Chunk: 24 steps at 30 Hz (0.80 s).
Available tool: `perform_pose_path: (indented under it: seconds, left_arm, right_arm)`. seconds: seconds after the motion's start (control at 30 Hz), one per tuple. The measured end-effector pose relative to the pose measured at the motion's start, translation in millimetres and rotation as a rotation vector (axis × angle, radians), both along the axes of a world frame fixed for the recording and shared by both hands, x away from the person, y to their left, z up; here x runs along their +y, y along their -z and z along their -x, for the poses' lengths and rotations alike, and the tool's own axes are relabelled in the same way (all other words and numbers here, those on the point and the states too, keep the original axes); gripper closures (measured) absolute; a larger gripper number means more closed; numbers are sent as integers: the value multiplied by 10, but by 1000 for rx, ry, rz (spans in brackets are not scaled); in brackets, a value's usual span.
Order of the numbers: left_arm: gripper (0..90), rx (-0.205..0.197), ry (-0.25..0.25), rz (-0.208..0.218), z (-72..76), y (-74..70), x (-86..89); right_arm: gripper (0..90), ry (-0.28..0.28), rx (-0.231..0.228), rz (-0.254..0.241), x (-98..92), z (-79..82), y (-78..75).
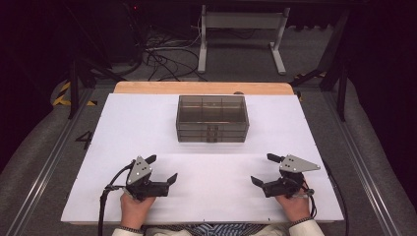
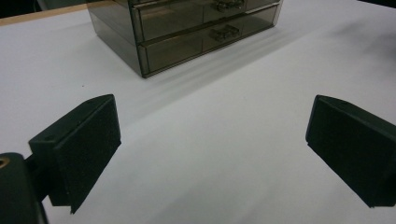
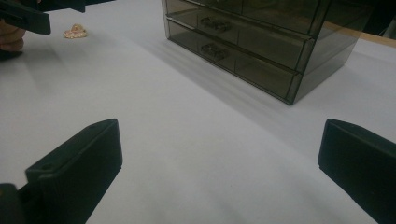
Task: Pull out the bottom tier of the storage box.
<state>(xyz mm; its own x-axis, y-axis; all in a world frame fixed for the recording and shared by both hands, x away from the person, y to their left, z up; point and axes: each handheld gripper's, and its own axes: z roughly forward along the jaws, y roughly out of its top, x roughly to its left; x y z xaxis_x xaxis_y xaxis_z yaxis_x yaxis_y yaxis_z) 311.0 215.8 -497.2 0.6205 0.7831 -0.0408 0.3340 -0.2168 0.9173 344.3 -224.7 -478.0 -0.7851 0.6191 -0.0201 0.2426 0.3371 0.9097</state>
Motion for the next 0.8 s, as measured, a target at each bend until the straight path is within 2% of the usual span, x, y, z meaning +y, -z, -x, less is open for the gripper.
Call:
perform_pose_path:
  seconds: [0.57,0.8]
  left_arm:
    - [45,3,-3,-9,1,2,-10]
    - [45,-1,-23,-7,7,0,1]
  right_arm:
    - [2,8,-14,5,6,4,6]
    - [2,9,-13,12,12,3,10]
